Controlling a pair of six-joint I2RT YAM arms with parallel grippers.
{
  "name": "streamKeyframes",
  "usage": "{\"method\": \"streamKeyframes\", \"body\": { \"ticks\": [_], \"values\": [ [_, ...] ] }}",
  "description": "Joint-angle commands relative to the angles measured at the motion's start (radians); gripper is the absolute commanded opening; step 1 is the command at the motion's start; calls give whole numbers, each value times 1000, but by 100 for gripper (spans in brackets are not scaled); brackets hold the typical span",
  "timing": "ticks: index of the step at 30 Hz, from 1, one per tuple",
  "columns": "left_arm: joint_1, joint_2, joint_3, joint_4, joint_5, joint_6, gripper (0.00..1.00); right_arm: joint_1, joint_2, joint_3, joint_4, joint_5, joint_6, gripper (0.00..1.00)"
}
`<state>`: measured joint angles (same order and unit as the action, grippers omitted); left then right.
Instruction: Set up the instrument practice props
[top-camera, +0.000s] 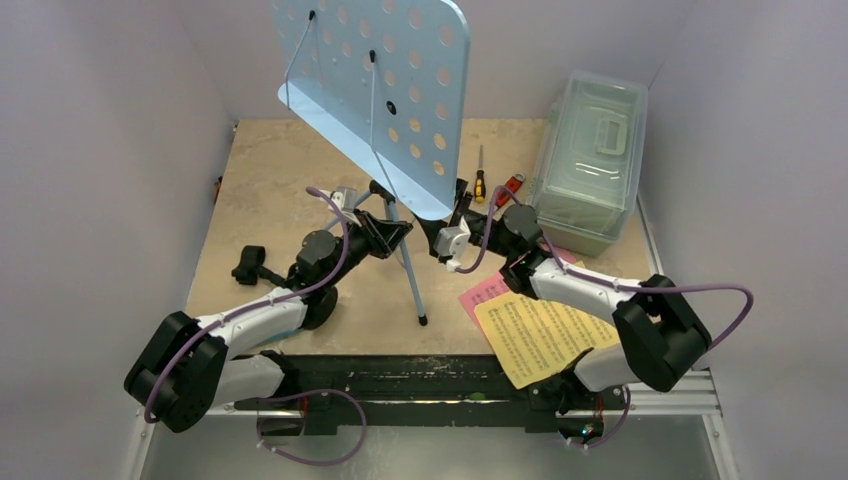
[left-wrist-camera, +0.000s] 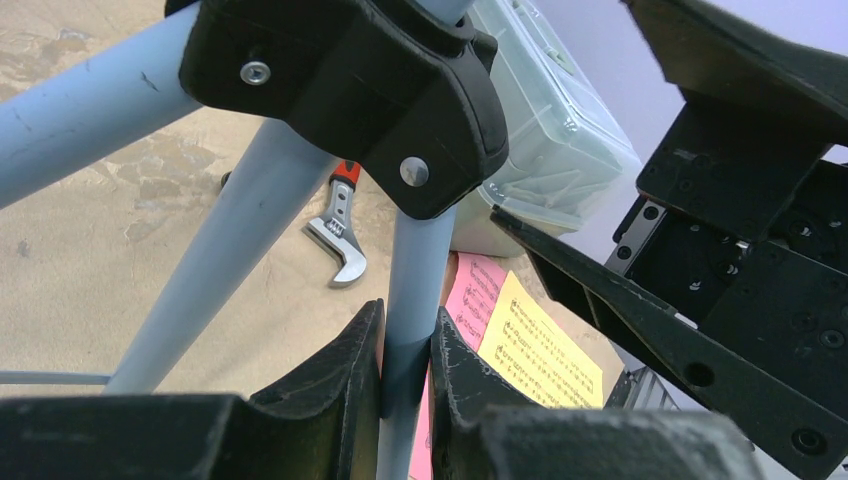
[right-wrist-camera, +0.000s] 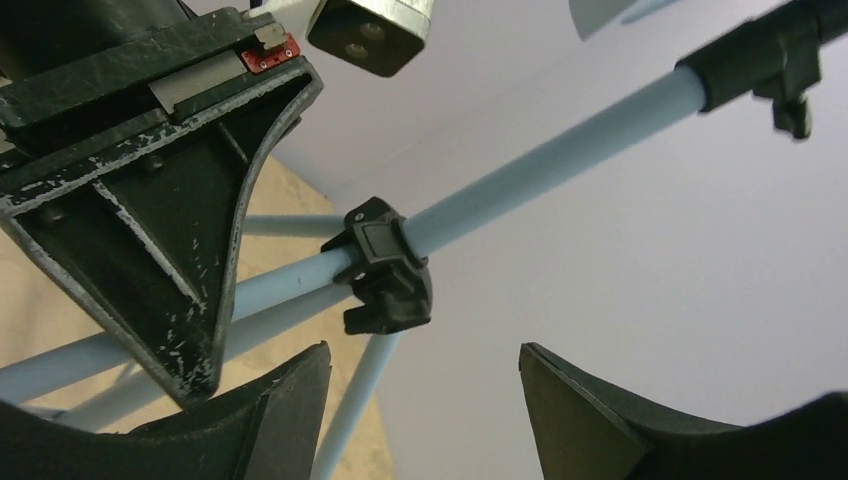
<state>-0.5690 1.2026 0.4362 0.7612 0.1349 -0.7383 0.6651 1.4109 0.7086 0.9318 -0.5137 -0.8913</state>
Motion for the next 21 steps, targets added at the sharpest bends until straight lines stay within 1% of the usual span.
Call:
{"method": "streamKeyframes", "body": {
  "ticks": [1, 5, 8, 10, 12, 16, 21],
  "values": [
    [7, 51, -26, -231, -34, -34, 0, 20, -1, 63, 2, -15, -219, 72],
    [6, 68, -27, -217, -24, -45, 0, 33, 9, 79, -22, -18, -257, 69],
    [6, 84, -22, -205, -16, -50, 0, 39, 12, 102, -97, -26, -299, 68],
    [6, 83, -24, -206, -14, -51, 0, 43, 20, 124, -183, -21, -350, 68],
    [6, 80, -29, -194, -16, -55, 0, 54, 24, 134, -220, -5, -392, 67],
    [6, 77, -28, -209, -20, -49, 0, 65, 50, 159, -261, 28, -443, 62],
    [6, 80, -24, -212, -21, -47, 0, 68, 81, 172, -270, 66, -470, 61]
  ]
}}
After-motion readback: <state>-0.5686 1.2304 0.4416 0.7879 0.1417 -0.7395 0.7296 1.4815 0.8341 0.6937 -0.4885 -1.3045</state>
